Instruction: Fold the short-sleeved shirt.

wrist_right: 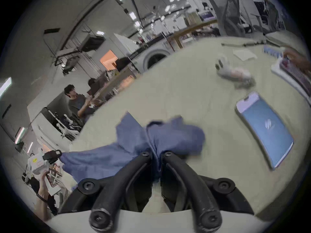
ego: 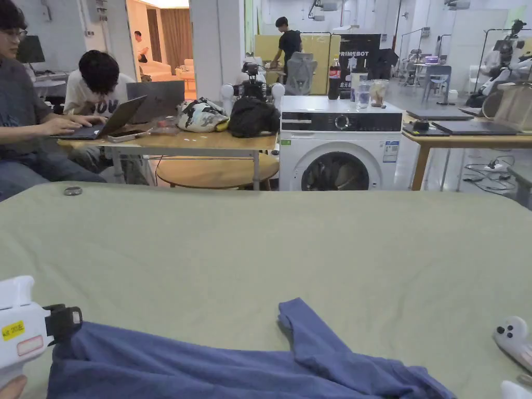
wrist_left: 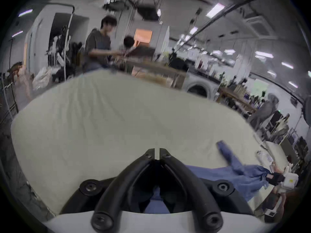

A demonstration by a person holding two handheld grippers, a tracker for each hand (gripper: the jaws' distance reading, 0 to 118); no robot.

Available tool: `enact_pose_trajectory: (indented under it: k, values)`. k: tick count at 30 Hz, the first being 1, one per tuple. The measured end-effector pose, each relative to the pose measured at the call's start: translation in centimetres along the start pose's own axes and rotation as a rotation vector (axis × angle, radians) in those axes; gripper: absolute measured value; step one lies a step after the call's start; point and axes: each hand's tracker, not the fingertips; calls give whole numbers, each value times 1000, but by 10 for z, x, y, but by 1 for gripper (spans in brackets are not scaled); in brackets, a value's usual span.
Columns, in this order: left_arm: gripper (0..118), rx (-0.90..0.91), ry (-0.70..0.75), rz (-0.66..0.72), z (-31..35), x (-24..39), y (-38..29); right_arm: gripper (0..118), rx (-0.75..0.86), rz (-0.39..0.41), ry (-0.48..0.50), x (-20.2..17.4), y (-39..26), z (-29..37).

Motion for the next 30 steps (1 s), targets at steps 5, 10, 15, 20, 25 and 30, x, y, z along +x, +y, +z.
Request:
enact_pose_trajectory:
  k: [5, 10, 15, 20, 25, 30]
  values:
    - [0, 187, -35, -96, 49, 23, 60, 4, 133, 177, 29, -54, 61, 21]
    - [0, 271, -6, -109, 66, 26, 113, 4, 226, 296, 9, -97, 127, 26]
    - [0, 331, -18, -58, 66, 28, 151, 4, 304, 365, 19, -137, 180, 31]
    - [0, 381, 49, -133, 56, 44, 196, 4, 385, 442, -8, -179, 233, 31]
    - [0, 416, 48, -116, 35, 56, 240, 4, 437, 456, -2, -214, 286, 15]
    - [0, 417, 82, -116, 2, 62, 282, 4, 458, 466, -55, -234, 337, -17]
